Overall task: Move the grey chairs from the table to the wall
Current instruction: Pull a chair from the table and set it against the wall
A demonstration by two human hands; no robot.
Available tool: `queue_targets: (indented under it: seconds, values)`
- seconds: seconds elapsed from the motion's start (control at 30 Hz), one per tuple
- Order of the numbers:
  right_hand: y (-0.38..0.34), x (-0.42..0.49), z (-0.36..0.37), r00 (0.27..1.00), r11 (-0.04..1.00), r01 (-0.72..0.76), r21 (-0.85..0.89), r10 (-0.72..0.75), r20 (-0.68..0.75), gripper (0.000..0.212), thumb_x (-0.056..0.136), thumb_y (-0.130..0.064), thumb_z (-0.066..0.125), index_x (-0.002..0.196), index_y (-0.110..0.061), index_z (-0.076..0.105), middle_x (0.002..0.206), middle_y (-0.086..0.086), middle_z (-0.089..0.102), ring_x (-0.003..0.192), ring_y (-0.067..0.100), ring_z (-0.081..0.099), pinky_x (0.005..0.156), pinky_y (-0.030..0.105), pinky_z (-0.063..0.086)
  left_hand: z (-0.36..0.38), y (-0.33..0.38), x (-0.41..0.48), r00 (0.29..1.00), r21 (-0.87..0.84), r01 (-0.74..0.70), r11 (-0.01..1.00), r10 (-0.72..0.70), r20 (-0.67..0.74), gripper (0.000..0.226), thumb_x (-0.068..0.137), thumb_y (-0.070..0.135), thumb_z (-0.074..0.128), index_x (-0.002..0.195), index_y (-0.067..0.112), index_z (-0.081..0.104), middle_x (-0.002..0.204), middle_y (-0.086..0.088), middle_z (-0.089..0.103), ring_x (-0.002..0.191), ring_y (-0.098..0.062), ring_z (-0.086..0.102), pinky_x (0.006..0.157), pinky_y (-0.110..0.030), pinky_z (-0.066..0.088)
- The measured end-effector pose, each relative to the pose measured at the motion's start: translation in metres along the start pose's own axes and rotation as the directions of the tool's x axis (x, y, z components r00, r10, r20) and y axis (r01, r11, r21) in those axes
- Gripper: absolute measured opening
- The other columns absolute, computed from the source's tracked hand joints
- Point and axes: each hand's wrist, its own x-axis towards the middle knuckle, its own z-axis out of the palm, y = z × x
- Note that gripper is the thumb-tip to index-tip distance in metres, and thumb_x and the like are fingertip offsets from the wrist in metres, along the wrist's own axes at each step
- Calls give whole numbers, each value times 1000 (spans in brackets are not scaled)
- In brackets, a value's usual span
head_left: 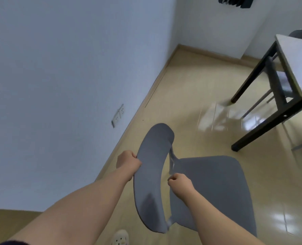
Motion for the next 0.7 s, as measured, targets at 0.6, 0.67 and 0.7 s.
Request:
queue_targets:
  seconds: [0.6,0.67,0.7]
  values:
    - [-156,7,81,991,988,85,130,-97,87,20,89,-5,35,89,-10,54,69,0,46,78,22,46,54,22,31,-175,-40,72,975,54,-24,998,35,-218,28,77,1,65,61,15,47,79,-6,60,75,-27,55,63,-26,41]
    - [-160,8,83,991,986,80,146,-95,96,20,89,-6,36,88,-12,55,71,0,48,79,23,46,53,21,30,-183,-39,74,972,78,-28,997,46,-232,28,77,1,65,60,15,47,82,-9,63,76,-28,58,63,-26,42]
    - [-162,9,85,990,986,79,149,-95,100,20,89,-7,36,88,-12,55,73,1,48,79,23,44,54,22,30,-190,-39,76,968,95,-23,995,46,-247,28,77,2,66,60,15,48,86,-11,66,81,-29,61,67,-28,46]
